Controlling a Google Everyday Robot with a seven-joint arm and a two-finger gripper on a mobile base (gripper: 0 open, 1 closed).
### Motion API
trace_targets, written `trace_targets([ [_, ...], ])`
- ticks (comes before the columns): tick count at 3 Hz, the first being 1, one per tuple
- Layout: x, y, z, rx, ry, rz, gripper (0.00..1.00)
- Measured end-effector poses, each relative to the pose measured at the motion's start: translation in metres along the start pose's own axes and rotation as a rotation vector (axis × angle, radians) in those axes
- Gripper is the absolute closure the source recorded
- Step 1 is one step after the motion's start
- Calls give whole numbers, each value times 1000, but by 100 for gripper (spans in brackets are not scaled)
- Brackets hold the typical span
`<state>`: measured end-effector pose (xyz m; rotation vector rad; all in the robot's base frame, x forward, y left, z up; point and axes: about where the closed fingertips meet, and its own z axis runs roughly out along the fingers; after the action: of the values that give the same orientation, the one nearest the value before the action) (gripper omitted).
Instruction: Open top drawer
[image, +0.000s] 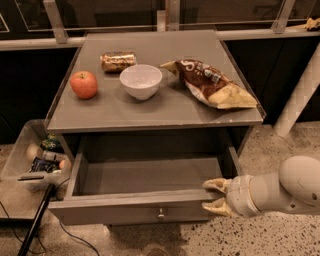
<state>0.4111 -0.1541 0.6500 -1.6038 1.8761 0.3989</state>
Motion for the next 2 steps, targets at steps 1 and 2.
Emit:
trace_targets([
  [1,-1,1,-2,0,0,0,100],
  [2,4,13,-8,2,-1,12,100],
])
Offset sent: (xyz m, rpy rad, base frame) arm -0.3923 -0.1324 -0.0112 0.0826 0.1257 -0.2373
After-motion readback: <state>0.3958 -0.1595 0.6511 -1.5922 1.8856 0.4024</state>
